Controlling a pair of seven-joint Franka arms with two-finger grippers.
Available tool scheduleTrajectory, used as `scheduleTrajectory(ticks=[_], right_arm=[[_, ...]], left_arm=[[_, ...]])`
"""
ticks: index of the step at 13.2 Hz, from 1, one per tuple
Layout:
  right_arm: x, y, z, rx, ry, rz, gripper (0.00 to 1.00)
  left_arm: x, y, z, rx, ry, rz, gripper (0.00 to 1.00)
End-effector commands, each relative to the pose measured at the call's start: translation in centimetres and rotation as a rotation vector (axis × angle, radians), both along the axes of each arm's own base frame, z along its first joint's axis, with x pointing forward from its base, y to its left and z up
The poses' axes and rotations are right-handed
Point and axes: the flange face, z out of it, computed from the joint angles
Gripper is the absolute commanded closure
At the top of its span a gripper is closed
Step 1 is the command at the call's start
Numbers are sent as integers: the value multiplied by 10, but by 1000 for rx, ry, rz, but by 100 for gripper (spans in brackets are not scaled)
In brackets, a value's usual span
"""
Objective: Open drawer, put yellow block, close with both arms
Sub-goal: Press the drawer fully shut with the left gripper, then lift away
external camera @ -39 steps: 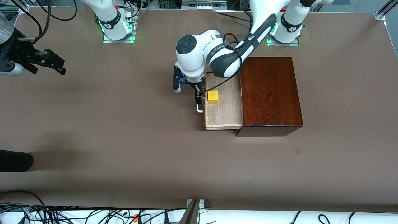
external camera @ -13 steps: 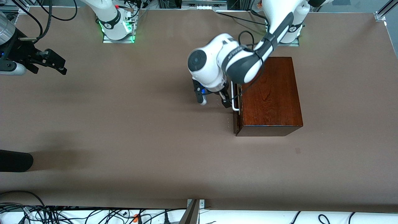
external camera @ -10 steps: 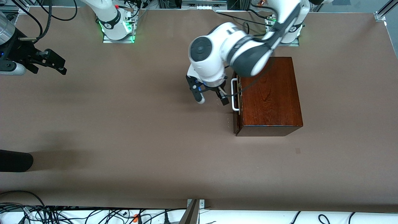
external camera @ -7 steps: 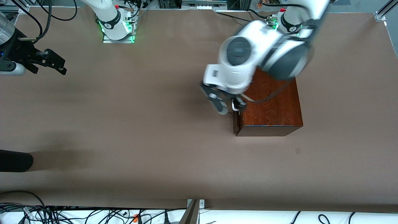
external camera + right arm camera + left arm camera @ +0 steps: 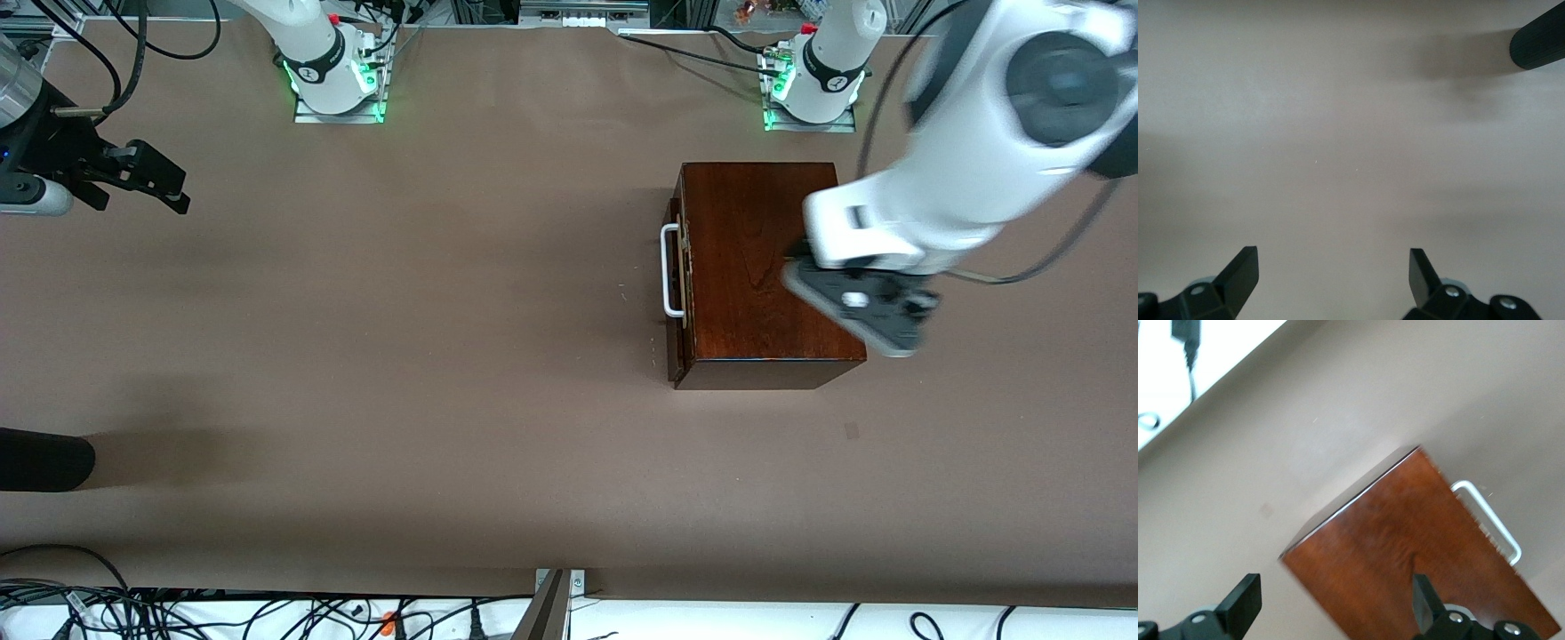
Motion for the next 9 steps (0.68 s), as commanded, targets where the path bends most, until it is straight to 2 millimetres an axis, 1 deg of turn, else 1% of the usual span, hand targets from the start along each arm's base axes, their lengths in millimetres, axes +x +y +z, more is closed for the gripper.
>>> scheduleTrajectory(ticks=[1, 2, 4, 5, 7, 9], right_arm=[[0, 0, 5, 8, 3, 0, 0], [0, 0, 5, 8, 3, 0, 0], [0, 0, 5, 8, 3, 0, 0], [0, 0, 5, 8, 3, 0, 0], [0, 0, 5, 8, 3, 0, 0], [0, 0, 5, 8, 3, 0, 0]], left_arm=[[-15, 37, 13, 6, 61, 204, 0], [-21, 54, 24, 12, 62, 290, 0], [-42, 82, 29, 15, 78, 349, 0], [-50, 97, 28, 15, 72, 374, 0], [-61, 112, 27, 16, 67, 396, 0], [-66, 125, 17, 3, 72, 422, 0]])
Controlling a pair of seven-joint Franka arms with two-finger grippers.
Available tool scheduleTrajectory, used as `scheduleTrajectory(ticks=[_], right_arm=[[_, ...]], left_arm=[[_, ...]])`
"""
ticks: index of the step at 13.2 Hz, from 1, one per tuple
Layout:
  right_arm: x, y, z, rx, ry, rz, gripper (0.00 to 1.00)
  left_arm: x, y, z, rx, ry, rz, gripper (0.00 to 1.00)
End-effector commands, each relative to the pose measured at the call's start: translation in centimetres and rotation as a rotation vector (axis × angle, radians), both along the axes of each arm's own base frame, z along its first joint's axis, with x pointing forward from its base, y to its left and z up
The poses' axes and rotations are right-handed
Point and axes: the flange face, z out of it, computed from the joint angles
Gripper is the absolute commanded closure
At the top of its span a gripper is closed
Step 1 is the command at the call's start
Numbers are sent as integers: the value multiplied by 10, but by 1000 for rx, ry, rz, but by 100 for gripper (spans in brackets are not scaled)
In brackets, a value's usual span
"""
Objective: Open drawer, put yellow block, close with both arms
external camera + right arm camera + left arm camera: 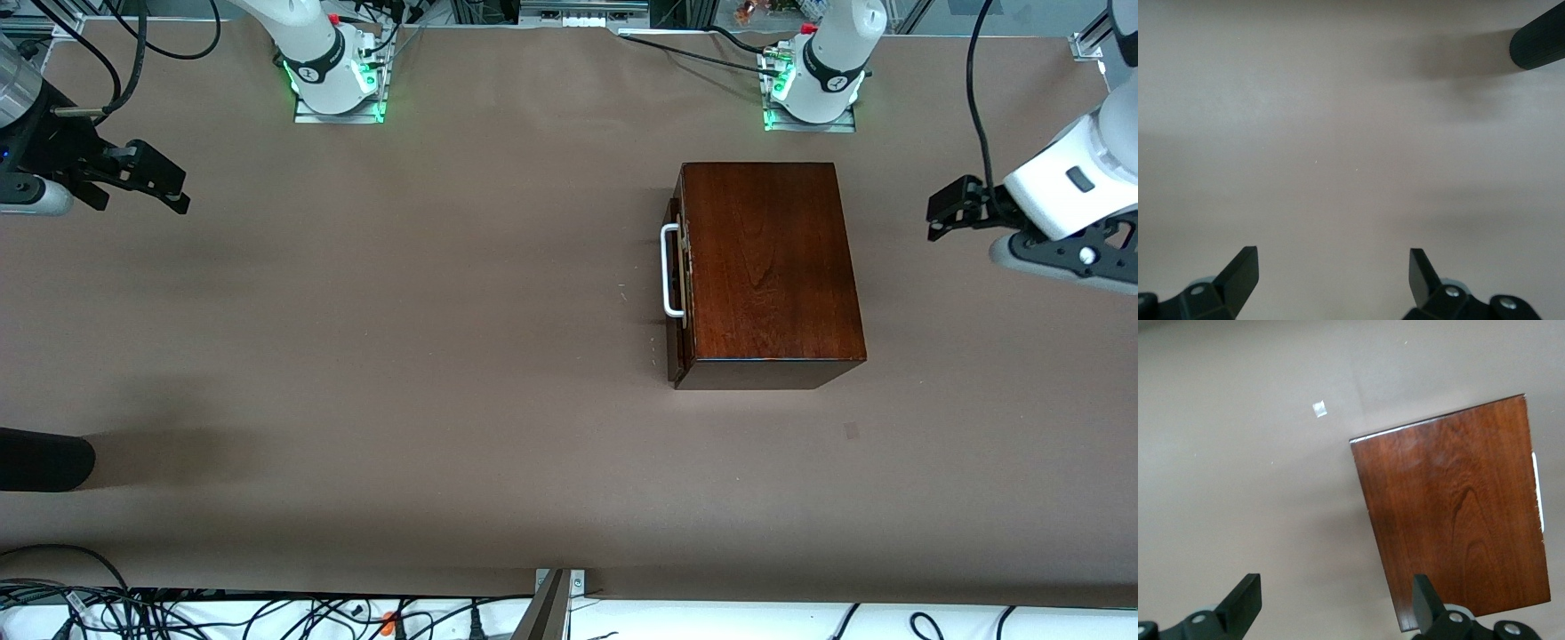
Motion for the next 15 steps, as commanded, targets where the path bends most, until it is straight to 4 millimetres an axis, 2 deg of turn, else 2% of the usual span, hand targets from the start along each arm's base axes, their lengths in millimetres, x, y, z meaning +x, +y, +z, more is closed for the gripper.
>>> scheduleTrajectory(ticks=[1, 5, 7, 9, 15], right_arm=[[0, 0, 5, 8, 3, 0, 0], [0, -1, 5, 7, 4, -1, 0], [0, -1, 5, 7, 4, -1, 0], [0, -1, 5, 7, 3, -1, 0], [0, 5, 5, 7, 4, 3, 0]], left_arm=[[-19, 12, -16, -46, -14, 46, 0], [-23, 12, -13, -60, -35, 89, 0], [-23, 16, -20, -62, -36, 97, 0], [-24, 26, -16, -63, -52, 114, 0], [-21, 26, -19, -57, -51, 115, 0]])
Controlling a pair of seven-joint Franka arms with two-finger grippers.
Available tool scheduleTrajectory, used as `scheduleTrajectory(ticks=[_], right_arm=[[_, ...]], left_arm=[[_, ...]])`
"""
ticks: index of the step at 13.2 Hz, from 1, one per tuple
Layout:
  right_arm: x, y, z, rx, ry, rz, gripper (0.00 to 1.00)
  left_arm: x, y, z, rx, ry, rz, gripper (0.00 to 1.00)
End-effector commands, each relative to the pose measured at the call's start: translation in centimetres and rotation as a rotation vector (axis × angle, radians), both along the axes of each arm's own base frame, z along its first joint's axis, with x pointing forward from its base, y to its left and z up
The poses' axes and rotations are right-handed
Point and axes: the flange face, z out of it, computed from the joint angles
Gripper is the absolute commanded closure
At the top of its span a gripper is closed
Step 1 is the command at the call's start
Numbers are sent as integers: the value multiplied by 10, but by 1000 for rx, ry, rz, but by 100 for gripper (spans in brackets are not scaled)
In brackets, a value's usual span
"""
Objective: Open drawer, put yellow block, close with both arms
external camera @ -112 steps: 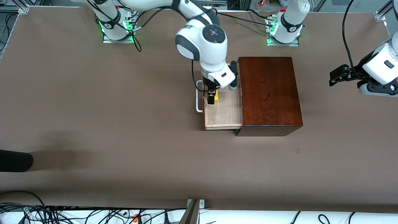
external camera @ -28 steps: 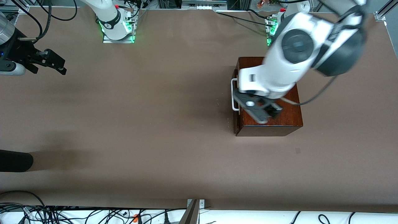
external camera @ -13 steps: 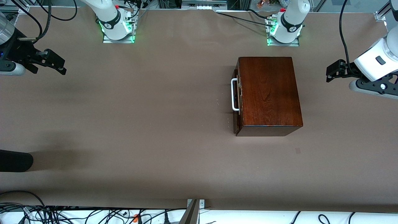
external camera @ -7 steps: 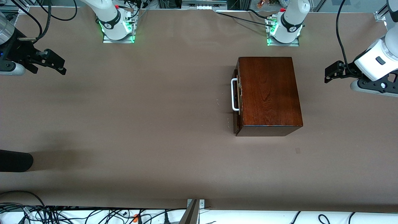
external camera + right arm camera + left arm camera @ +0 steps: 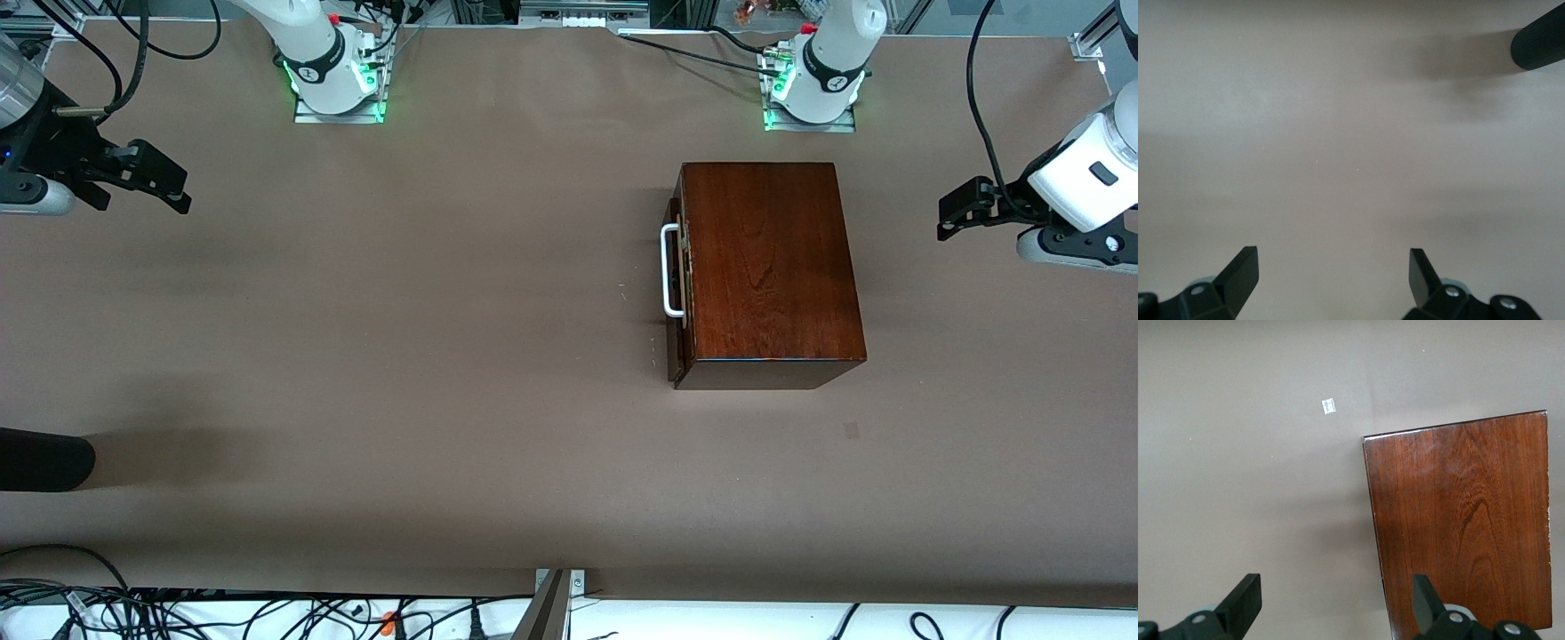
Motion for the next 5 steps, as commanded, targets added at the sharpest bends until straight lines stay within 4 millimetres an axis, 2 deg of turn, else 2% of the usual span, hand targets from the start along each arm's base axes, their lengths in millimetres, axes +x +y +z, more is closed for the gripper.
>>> scheduleTrajectory(ticks=[1, 5], right_arm=[[0, 3, 5, 7, 4, 1, 0], [0, 3, 5, 8, 4, 2, 0]], left_arm=[[-6, 2, 2, -20, -11, 12, 0], [-6, 1, 2, -20, -14, 10, 0]])
